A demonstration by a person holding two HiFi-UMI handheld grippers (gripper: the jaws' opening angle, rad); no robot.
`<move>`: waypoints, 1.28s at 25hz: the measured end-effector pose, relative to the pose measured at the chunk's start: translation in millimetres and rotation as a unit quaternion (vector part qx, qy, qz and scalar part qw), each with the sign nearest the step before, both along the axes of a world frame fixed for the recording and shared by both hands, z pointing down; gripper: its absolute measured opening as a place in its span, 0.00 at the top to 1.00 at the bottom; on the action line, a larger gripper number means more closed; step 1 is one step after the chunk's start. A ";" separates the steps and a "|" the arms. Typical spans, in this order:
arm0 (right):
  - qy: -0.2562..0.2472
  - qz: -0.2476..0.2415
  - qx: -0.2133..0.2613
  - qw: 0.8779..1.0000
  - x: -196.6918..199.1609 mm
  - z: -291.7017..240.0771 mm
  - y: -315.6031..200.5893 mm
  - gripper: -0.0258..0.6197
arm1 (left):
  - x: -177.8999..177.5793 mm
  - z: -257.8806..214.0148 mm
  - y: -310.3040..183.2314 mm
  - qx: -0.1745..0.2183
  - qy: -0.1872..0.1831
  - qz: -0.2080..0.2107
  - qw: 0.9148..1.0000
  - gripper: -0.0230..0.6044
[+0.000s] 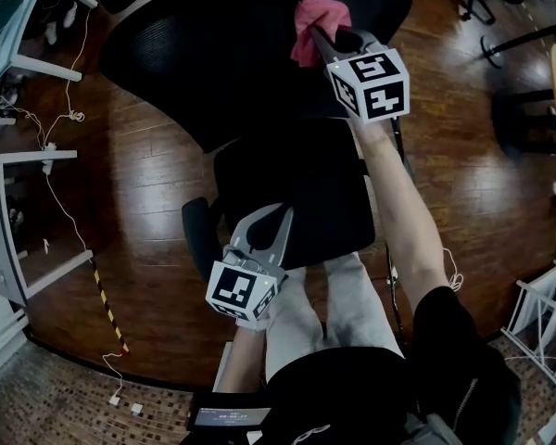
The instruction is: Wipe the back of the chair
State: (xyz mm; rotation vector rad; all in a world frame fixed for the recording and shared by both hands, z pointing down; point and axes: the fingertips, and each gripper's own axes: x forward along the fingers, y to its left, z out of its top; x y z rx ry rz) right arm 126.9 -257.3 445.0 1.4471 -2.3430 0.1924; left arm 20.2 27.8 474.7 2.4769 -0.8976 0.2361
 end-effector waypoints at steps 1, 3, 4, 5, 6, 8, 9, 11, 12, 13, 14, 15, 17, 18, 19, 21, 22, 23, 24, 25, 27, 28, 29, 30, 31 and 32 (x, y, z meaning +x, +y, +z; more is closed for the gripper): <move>0.002 0.007 0.000 1.000 14.3 -0.4 0.2 0.90 | 8.8 -2.1 -1.2 0.003 0.001 0.004 1.000 0.98; 0.005 0.021 -0.003 1.000 41.4 -0.4 1.0 0.90 | 24.9 -7.0 -3.6 0.007 0.002 0.011 1.000 0.98; 0.006 0.028 -0.005 1.000 53.8 -0.4 1.8 0.90 | 31.9 -10.3 -4.7 0.010 0.002 0.014 1.000 0.98; 0.009 0.034 -0.007 0.999 65.2 -0.8 2.8 0.90 | 38.2 -14.2 -6.1 0.012 0.002 0.017 1.000 0.98; 0.012 0.041 -0.009 0.999 76.1 -1.7 3.9 0.90 | 44.0 -18.7 -8.0 0.016 0.003 0.019 1.000 0.98; 0.022 0.055 -0.012 0.998 98.9 -4.8 5.4 0.90 | 54.8 -28.5 -13.1 0.025 0.006 0.020 0.999 0.98; 0.025 0.064 -0.014 0.998 110.8 -6.4 6.1 0.90 | 59.8 -32.8 -15.4 0.030 0.009 0.021 0.999 0.98; 0.029 0.084 -0.019 0.996 132.2 -9.5 8.6 0.90 | 67.3 -40.3 -17.5 0.037 0.013 0.024 0.999 0.98; 0.031 0.094 -0.019 0.995 141.3 -12.4 9.9 0.90 | 69.6 -44.0 -18.0 0.039 0.015 0.026 0.999 0.98; 0.034 0.104 -0.015 0.994 149.8 -17.1 10.8 0.90 | 71.1 -47.9 -18.8 0.042 0.018 0.027 0.999 0.98; 0.040 0.116 -0.008 0.992 157.8 -23.5 11.0 0.90 | 72.0 -51.7 -20.0 0.046 0.021 0.028 0.998 0.98; 0.047 0.127 0.001 0.991 165.2 -30.5 10.4 0.90 | 72.3 -55.1 -21.4 0.049 0.023 0.028 0.998 0.98; 0.066 0.142 0.011 0.988 173.9 -41.0 8.1 0.90 | 70.0 -60.1 -23.1 0.053 0.025 0.027 0.998 0.98; 0.078 0.143 0.012 0.987 173.1 -44.2 6.2 0.90 | 67.4 -61.9 -23.6 0.054 0.025 0.025 0.998 0.98; 0.092 0.140 0.012 0.986 168.6 -46.8 3.6 0.90 | 64.1 -63.2 -23.9 0.055 0.026 0.023 0.998 0.98; 0.113 0.126 0.012 0.985 150.1 -50.6 -2.1 0.90 | 55.5 -65.2 -23.7 0.053 0.029 0.016 0.998 0.98; 0.119 0.117 0.012 0.986 137.6 -51.5 -4.7 0.90 | 50.0 -66.1 -23.5 0.052 0.030 0.013 0.998 0.98; 0.122 0.108 0.011 0.987 124.0 -51.9 -7.3 0.90 | 44.0 -67.0 -23.3 0.051 0.032 0.010 0.998 0.98; 0.123 0.098 0.011 0.987 109.7 -52.2 -10.0 0.90 | 37.8 -68.0 -23.2 0.050 0.033 0.006 0.998 0.98; 0.125 0.088 0.012 0.988 95.2 -52.5 -12.6 0.90 | 31.7 -69.4 -23.3 0.050 0.034 0.002 0.998 0.98; 0.130 0.067 0.014 0.989 66.1 -52.7 -17.0 0.90 | 18.8 -71.9 -23.3 0.051 0.037 -0.007 0.998 0.98; 0.132 0.058 0.015 0.989 51.4 -52.4 -18.6 0.90 | 11.4 -72.4 -23.0 0.051 0.038 -0.012 0.998 0.98; 0.133 0.050 0.015 0.990 36.1 -52.0 -20.1 0.90 | 3.1 -72.5 -22.7 0.050 0.038 -0.017 0.998 0.98; 0.132 0.041 0.015 0.990 20.0 -51.8 -21.7 0.90 | -6.0 -72.1 -22.6 0.049 0.037 -0.023 0.998 0.98; 0.132 0.032 0.017 0.991 3.0 -51.7 -23.6 0.90 | -15.5 -71.4 -22.9 0.048 0.037 -0.029 0.998 0.98; 0.132 0.022 0.018 0.991 -14.8 -51.6 -25.5 0.90 | -25.6 -70.5 -23.5 0.047 0.037 -0.035 0.998 0.98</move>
